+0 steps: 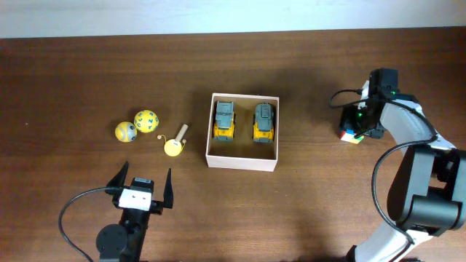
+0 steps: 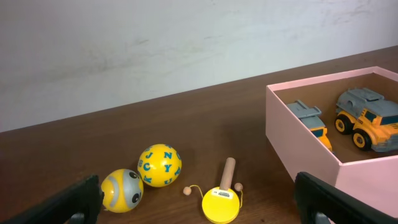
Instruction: Pack container
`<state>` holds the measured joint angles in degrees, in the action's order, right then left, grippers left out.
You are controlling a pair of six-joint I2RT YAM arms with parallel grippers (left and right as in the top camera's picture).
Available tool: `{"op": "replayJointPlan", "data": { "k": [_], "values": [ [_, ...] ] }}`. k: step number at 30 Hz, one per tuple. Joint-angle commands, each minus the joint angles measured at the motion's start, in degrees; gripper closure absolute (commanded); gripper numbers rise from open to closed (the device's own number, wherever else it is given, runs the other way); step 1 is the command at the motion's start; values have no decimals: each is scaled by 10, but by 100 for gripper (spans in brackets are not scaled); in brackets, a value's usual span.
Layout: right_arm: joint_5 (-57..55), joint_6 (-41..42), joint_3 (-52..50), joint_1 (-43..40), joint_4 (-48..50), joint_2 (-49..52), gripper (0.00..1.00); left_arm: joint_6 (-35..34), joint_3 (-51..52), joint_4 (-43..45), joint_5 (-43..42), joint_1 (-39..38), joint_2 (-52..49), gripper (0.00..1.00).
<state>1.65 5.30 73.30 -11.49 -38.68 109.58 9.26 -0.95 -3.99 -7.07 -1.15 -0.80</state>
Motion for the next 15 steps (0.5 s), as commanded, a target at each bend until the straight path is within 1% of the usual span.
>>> {"op": "replayJointPlan", "data": {
  "k": [1,15],
  "values": [
    [7,-21,9,-2,3,5,35,7,4,1,2,2,3,1],
    [-10,-35,9,-2,10,5,35,7,4,1,2,2,3,1]
  ]
}}
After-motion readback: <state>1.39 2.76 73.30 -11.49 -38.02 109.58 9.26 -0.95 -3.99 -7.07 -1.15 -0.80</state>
